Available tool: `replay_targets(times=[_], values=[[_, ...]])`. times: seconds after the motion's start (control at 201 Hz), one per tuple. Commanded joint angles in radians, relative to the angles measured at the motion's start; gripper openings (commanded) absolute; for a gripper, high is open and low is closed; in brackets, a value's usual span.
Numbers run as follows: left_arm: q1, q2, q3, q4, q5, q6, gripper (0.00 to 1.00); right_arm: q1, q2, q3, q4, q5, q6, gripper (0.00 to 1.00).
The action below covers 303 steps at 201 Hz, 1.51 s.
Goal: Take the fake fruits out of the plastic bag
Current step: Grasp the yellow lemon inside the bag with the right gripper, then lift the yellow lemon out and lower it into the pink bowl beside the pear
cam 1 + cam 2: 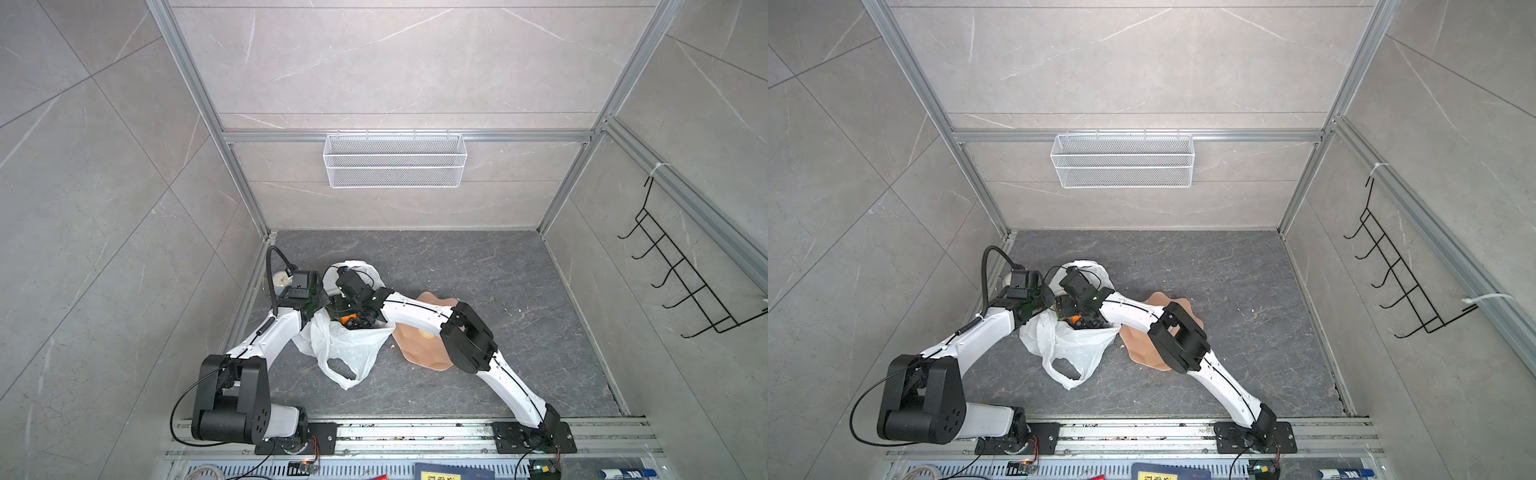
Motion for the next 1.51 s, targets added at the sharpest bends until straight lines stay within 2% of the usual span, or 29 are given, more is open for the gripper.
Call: replay_targets(times=[0.0, 0.129, 0.438, 0.617, 0.712, 1.21, 1.504], values=[[0.008, -0.007, -0.015, 0.029, 0.011, -0.004, 0.07, 0.004, 0.082, 0.11, -0.133, 0.011, -0.024, 0.76], [0.013, -0.007, -0.021, 0.031, 0.012, -0.003, 0.07, 0.005, 0.124, 0.181, -0.183, 0.008, -0.031, 0.7], [0.018, -0.003, -0.023, 0.031, 0.011, -0.004, 0.08, 0.006, 0.005, 0.09, -0.118, 0.0, -0.056, 0.47], [0.018, 0.004, -0.019, 0.028, 0.008, 0.0, 0.08, 0.007, -0.077, 0.005, -0.06, -0.008, -0.06, 0.42], [0.018, 0.005, -0.018, 0.026, 0.009, 0.004, 0.08, 0.005, -0.098, 0.021, -0.102, -0.011, -0.061, 0.39], [0.018, 0.005, -0.015, 0.029, 0.02, 0.003, 0.08, 0.013, -0.366, -0.312, 0.025, -0.008, -0.076, 0.39], [0.017, 0.017, -0.018, 0.032, 0.051, 0.008, 0.08, 0.012, -0.584, -0.545, 0.081, 0.015, -0.083, 0.39]])
